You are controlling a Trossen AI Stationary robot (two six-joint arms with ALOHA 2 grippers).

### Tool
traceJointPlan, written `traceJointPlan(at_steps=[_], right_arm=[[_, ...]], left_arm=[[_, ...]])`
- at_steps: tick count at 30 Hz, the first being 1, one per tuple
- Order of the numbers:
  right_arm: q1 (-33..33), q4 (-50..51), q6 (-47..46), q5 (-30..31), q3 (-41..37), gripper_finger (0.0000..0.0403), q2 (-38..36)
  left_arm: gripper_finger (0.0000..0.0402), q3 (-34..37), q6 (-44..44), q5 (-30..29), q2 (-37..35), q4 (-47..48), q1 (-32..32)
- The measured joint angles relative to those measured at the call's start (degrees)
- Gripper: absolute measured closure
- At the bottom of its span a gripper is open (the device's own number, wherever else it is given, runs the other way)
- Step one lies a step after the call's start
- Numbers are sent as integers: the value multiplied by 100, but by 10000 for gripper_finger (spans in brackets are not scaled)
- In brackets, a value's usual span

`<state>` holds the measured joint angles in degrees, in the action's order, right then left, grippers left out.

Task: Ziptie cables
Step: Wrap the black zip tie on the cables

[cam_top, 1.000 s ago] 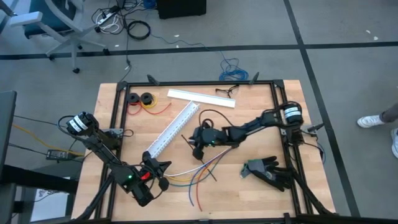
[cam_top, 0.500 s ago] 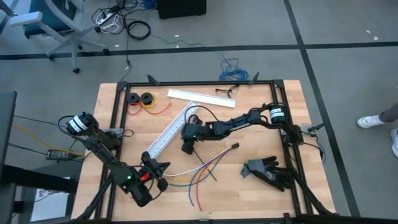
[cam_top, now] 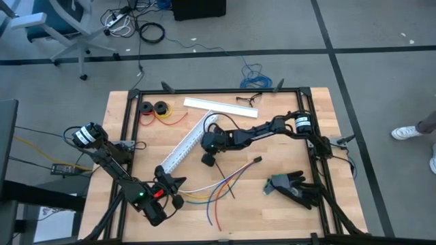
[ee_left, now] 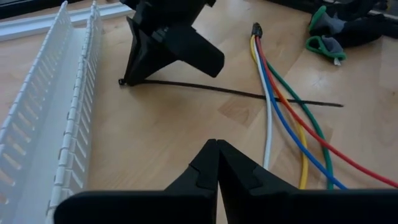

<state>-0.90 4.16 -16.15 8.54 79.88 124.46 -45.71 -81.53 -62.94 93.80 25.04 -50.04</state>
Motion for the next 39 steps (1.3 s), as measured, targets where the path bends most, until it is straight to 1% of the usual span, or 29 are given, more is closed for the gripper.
traceJointPlan(at_steps=[6, 10, 12, 17, 20, 23, 29, 35, 39], right_arm=[[147, -90, 262, 435, -5, 402, -4], [294, -57, 400, 539, -19, 403, -124], [388, 13, 453, 707, -24, 403, -261], [668, 502, 688, 1607, -18, 403, -750], [771, 947, 746, 1963, -20, 403, -1123], [812, 1532, 735, 2151, -18, 403, -1527], [935, 2601, 671, 2785, -20, 403, -2395], [1007, 3323, 523, 2795, -20, 403, -3393], [1108, 3792, 337, 2779, -20, 403, -4058]], left_arm=[[387, 0, -16, 2, 0, -43, 0], [387, 0, -17, 0, 0, -77, 0], [387, 0, -18, -33, 0, -84, 1], [387, 0, -16, -87, 0, -82, 54], [387, 0, -16, -103, 0, -96, 59], [387, 0, -16, -103, 0, -103, 59], [387, 0, -16, -114, 0, -102, 61], [387, 0, -12, -198, 0, -105, 151], [387, 0, 173, -216, 0, -173, 313]])
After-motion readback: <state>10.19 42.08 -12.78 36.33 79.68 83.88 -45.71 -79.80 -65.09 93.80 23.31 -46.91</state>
